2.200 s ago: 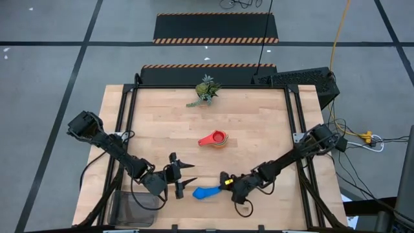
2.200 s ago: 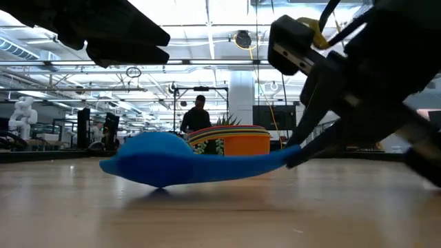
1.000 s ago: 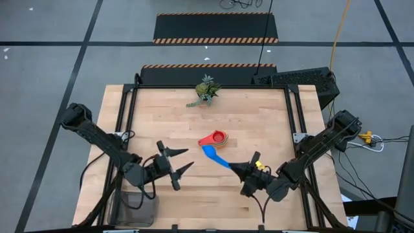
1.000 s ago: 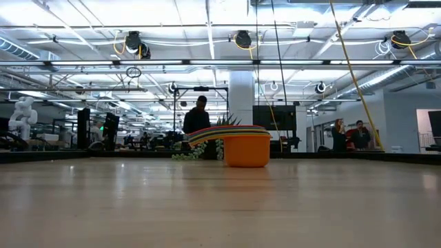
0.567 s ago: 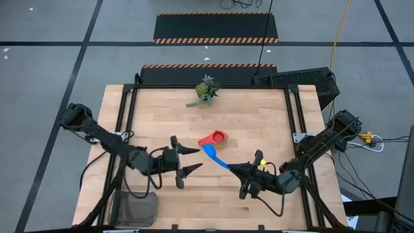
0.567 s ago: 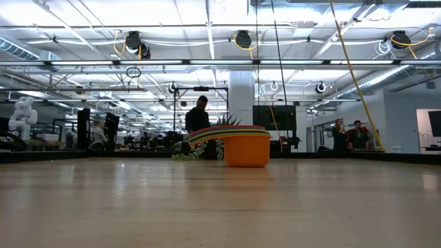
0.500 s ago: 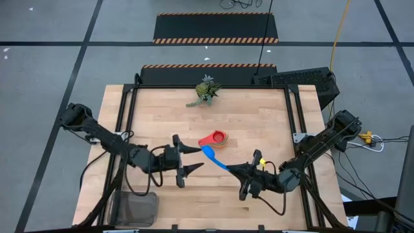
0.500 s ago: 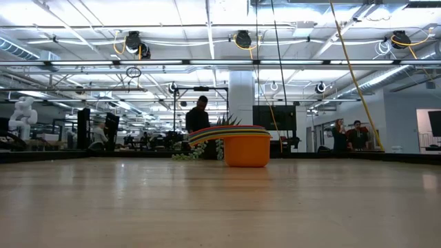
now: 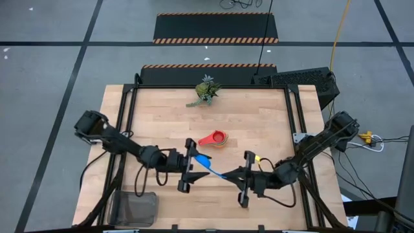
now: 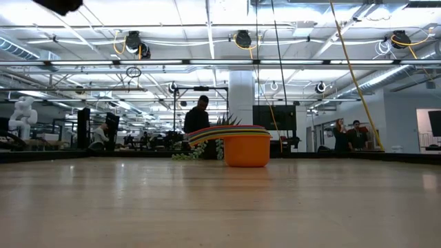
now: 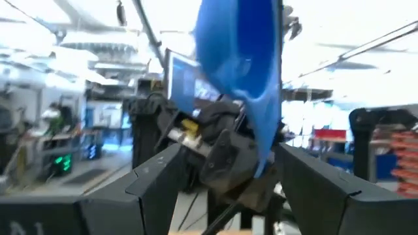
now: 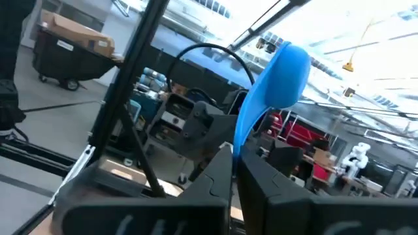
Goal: Nest measuring cups in basket
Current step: Stack the blue measuring cup on top of the red measuring cup
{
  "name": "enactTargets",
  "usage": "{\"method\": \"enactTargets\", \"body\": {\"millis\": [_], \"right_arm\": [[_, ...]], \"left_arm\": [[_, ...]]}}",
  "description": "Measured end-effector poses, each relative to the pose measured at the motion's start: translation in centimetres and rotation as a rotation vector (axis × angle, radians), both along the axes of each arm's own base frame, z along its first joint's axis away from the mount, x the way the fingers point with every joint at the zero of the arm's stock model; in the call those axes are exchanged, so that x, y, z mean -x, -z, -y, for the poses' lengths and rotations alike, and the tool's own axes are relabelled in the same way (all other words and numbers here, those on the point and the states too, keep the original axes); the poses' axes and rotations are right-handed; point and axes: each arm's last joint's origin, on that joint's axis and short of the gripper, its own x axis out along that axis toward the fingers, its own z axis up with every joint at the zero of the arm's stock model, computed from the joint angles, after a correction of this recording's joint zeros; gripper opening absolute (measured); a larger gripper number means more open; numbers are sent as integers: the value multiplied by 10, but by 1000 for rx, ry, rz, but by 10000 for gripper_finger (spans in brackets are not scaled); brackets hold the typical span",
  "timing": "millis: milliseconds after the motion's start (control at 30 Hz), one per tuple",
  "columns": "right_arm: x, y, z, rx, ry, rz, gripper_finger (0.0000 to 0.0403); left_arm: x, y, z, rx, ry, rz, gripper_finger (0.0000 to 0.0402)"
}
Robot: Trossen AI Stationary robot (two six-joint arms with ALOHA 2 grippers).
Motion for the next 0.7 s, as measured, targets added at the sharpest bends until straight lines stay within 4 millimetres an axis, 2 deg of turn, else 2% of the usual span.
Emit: {"method": "enactTargets", "body": {"millis": [267,500,600,700], "right_arm": [[-11,9,4,2,-12,30,0],[-16,12,7,12,6,36,0],[-17,12,10,11,17,37,0],[-19,12,12,11,25,36,0]], "left_arm": [[-9,16,-2,-15,42,88,246],[-9,19,-1,-42,56,126,245],[-9,18,0,-69,76,136,231],[-11,15,1,-74,85,140,200]]}}
